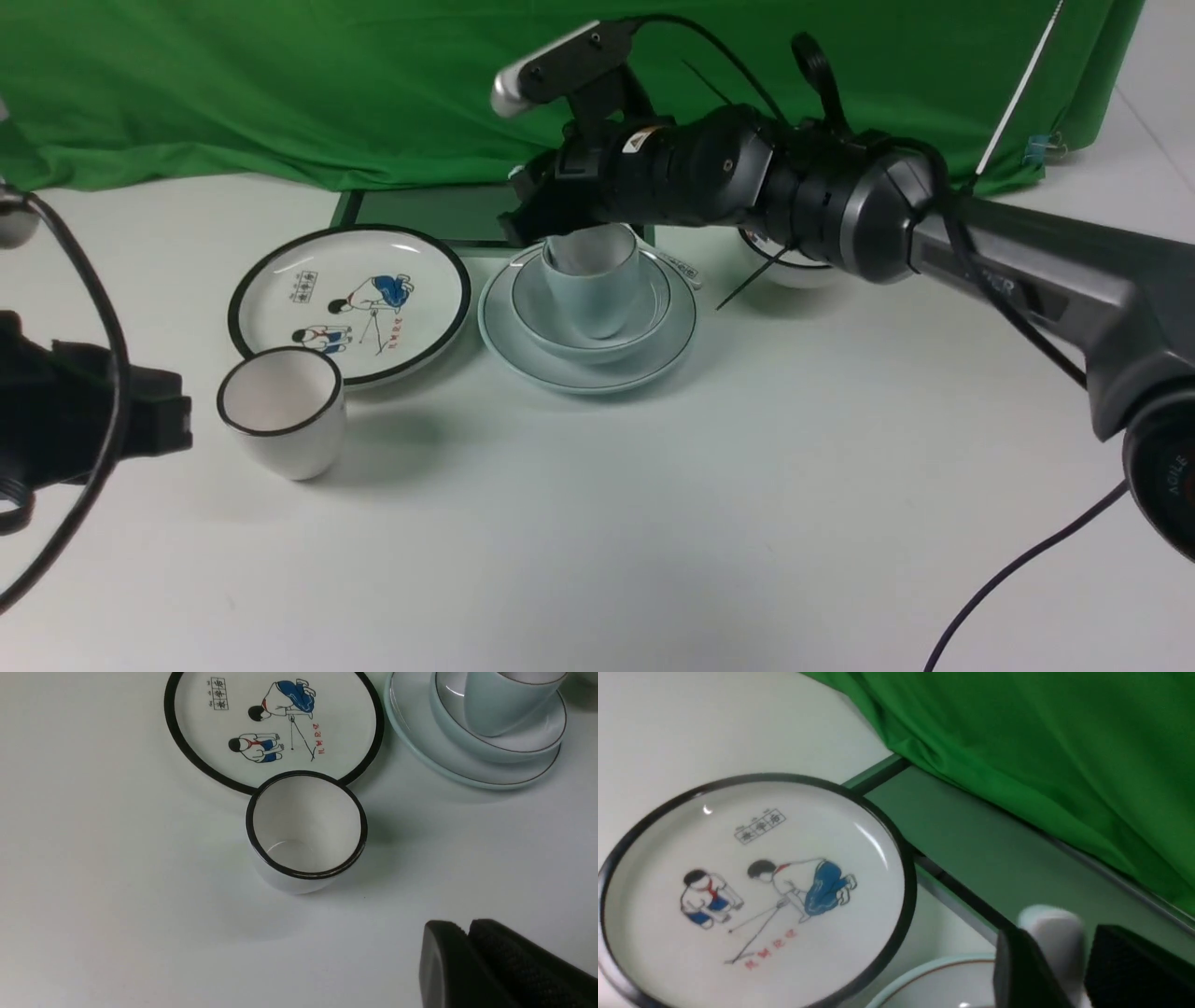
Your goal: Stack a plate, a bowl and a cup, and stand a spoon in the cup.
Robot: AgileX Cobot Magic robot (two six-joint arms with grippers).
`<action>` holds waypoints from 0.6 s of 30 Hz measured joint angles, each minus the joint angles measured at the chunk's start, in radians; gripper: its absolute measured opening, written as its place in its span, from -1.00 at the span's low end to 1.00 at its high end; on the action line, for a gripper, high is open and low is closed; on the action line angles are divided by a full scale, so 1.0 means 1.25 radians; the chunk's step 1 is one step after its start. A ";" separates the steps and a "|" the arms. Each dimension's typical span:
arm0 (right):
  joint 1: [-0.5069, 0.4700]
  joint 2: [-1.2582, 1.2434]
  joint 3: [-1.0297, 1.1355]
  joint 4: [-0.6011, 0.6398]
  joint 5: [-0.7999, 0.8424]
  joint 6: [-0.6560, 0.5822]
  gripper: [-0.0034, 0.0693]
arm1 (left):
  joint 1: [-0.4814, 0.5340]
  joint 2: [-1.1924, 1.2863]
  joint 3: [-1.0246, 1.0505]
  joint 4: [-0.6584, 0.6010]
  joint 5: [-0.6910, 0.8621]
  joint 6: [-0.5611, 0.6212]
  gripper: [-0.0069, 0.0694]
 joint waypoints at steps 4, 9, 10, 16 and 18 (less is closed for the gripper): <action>-0.002 -0.085 0.000 -0.094 0.146 0.042 -0.40 | 0.000 -0.072 0.000 -0.016 0.001 0.039 -0.79; -0.002 -0.238 0.000 -0.289 0.367 0.189 -0.83 | 0.000 -0.223 0.036 -0.020 -0.077 0.074 -0.79; -0.002 -0.266 0.000 -0.333 0.402 0.220 -0.85 | 0.000 -0.257 0.054 -0.020 -0.101 0.078 -0.79; -0.002 -0.404 0.001 -0.532 0.551 0.345 -0.87 | 0.000 -0.433 0.181 -0.020 -0.242 0.082 -0.79; -0.002 -0.452 0.023 -0.562 0.601 0.352 -0.87 | 0.000 -0.485 0.228 -0.020 -0.296 0.082 -0.79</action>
